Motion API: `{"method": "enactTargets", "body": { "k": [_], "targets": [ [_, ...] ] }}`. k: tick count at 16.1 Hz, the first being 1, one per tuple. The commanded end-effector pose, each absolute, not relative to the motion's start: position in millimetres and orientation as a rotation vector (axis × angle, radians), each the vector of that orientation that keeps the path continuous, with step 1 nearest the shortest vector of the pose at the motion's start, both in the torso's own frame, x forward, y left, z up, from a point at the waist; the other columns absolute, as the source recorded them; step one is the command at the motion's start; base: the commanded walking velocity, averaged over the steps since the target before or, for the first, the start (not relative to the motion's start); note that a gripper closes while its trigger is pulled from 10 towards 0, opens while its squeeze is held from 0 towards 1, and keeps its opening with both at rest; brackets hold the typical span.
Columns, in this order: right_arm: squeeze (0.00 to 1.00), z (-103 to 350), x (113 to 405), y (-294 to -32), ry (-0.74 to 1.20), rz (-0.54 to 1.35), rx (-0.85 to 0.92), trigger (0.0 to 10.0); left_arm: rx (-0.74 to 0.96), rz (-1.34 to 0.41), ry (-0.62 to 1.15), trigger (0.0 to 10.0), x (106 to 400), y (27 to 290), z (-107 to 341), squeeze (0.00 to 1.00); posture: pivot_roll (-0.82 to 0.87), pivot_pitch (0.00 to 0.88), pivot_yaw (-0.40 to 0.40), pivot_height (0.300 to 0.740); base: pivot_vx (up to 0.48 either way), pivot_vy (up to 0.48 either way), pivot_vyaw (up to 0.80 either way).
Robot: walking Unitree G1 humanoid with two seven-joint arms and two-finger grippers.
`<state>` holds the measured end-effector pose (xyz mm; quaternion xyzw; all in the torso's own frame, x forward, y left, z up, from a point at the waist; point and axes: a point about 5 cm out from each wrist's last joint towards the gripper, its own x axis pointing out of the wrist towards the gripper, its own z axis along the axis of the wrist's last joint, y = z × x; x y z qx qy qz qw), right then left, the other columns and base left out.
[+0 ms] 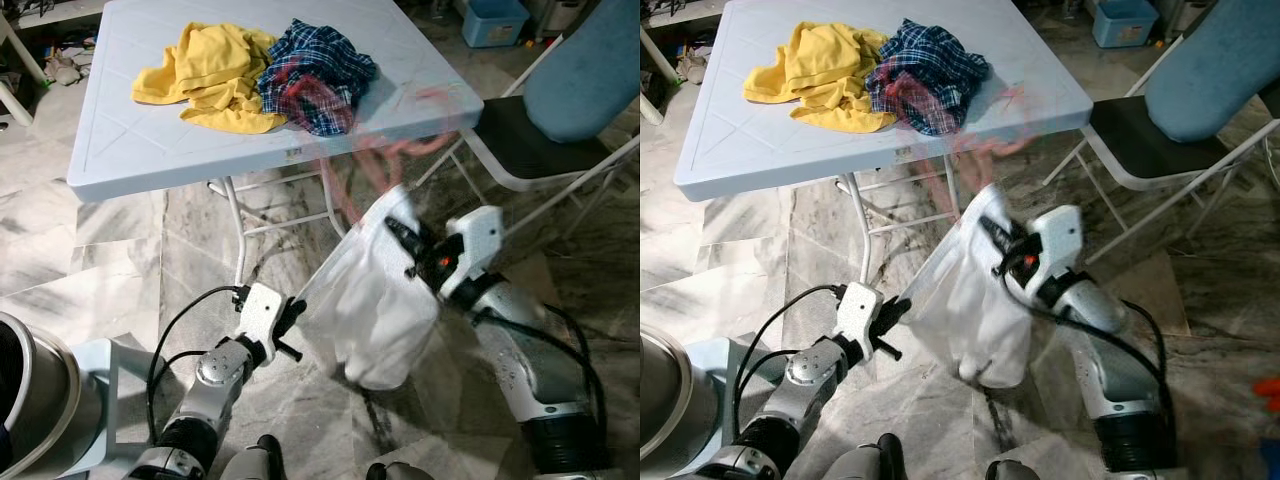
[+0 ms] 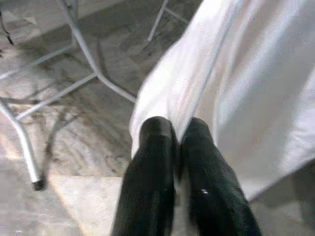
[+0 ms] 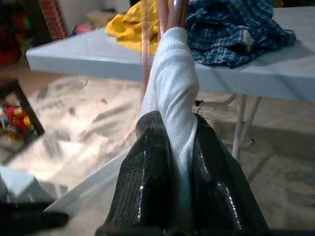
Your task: Hang hanger
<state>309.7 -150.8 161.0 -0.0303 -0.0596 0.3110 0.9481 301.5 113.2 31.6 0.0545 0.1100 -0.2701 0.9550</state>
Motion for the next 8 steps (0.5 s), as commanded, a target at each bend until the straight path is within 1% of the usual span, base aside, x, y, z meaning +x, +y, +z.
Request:
{"method": "enactTargets", "body": {
  "k": [1,2,3,4,5,6,7,8],
  "targets": [
    [0.0,162.2,308.1,-154.9,-0.124,0.693,-0.182,10.0,0.178,-0.569,0.215,10.0,297.0,117.7,29.1,1.0,-0.07,0.189,0.029,0.74,0.0,0.0,0.0],
    [0.0,154.0,306.0,-163.4,-0.075,0.749,-0.323,10.0,0.225,-0.592,0.198,10.0,295.0,119.9,29.2,1.0,-0.07,0.19,0.028,0.74,0.0,0.0,0.0],
    [0.0,145.9,305.8,-173.8,-0.01,0.792,-0.424,10.0,0.25,-0.611,0.184,10.0,293.2,122.5,29.6,1.0,-0.07,0.194,0.028,0.74,0.0,0.0,0.0],
    [0.0,142.6,304.2,-180.8,0.037,0.864,-0.461,10.0,0.271,-0.643,0.178,10.0,290.5,124.9,28.8,1.0,-0.07,0.194,0.029,0.74,0.0,0.0,0.0],
    [0.0,142.3,308.7,-184.2,0.049,0.859,-0.49,10.0,0.266,-0.679,0.175,10.0,287.7,124.2,28.1,1.0,-0.07,0.194,0.029,0.74,0.0,0.0,0.0],
    [0.0,137.7,318.1,-188.6,0.083,0.854,-0.604,10.0,0.285,-0.79,0.167,10.0,279.5,119.3,26.2,1.0,-0.07,0.194,0.031,0.74,0.0,0.0,0.0],
    [0.0,136.6,319.3,-189.1,0.09,0.861,-0.625,10.0,0.295,-0.815,0.163,10.0,277.7,117.9,25.9,1.0,-0.07,0.191,0.032,0.74,0.0,0.0,0.0],
    [0.0,133.9,324.4,-188.8,0.096,0.889,-0.698,10.0,0.304,-0.902,0.144,10.0,270.4,114.8,26.6,1.0,-0.07,0.191,0.033,0.74,0.0,0.0,0.0]
  ]
}}
